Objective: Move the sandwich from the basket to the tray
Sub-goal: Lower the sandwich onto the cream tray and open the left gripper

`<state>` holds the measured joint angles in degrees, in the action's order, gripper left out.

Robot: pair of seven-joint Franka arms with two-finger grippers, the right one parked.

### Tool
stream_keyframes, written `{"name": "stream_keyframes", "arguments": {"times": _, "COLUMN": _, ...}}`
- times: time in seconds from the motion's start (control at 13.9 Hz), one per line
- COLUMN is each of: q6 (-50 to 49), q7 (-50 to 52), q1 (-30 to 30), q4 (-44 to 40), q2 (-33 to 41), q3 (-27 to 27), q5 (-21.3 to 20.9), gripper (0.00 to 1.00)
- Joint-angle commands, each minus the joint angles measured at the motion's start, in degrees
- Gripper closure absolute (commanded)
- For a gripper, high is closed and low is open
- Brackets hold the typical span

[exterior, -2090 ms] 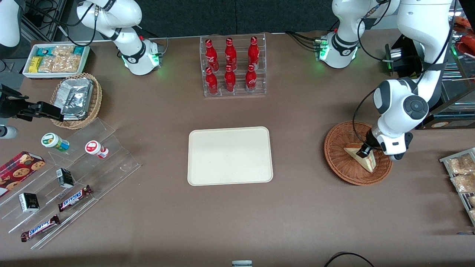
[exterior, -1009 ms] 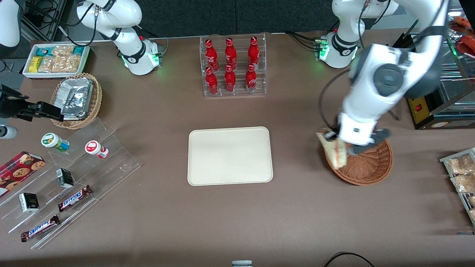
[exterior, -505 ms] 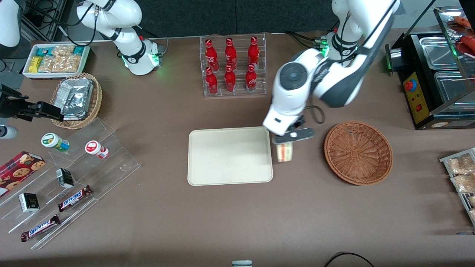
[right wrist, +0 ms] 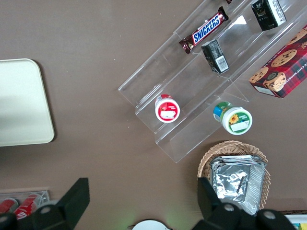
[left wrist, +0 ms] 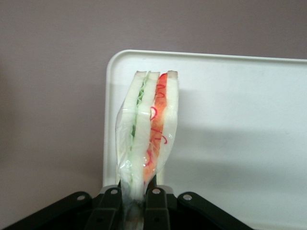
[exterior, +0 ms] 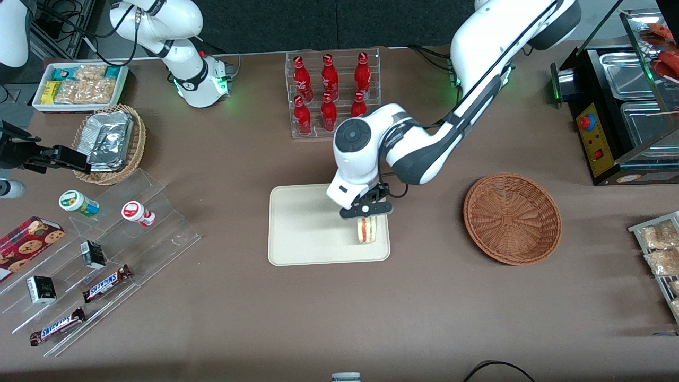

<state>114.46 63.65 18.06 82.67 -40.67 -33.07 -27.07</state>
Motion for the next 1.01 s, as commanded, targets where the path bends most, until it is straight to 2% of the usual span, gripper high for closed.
{"name": "stream_keyframes", "arguments": {"times": 0.0, "q6": 2.51, "q7": 3.58, "q1": 1.63, "q4": -2.6, "q2": -2.74, "q3": 0.28, "q5": -1.41, "gripper": 1.0}}
{"name": "stream_keyframes", "arguments": {"times": 0.22, "q6": 3.66, "q7": 3.85, "q1": 3.2, "q4": -2.95, "q2": -4.24, "q3": 0.46, "q5": -2.1, "gripper": 1.0}}
{"name": "stream_keyframes", "arguments": {"times": 0.43, "q6": 3.84, "q7": 7.71, "q1": 5.23, "q4": -4.09, "q2": -6.87, "q3": 1.95, "q5": -5.88, "gripper": 1.0}}
{"name": "stream_keyframes", "arguments": {"times": 0.79, "q6": 3.84, "q7": 7.81, "q1": 5.67, "q4": -4.36, "q2": -8.02, "q3": 1.95, "q5": -6.15, "gripper": 1.0}}
{"name": "stream_keyframes", "arguments": {"times": 0.86, "q6": 4.45, "q7": 7.72, "q1": 5.67, "q4": -4.36, "q2": -8.11, "q3": 1.95, "q5": -6.06, "gripper": 0.57}}
{"name": "stream_keyframes", "arguments": {"times": 0.94, "q6": 4.8, "q7": 7.72, "q1": 5.59, "q4": -4.36, "q2": -8.11, "q3": 1.95, "q5": -6.06, "gripper": 0.1}}
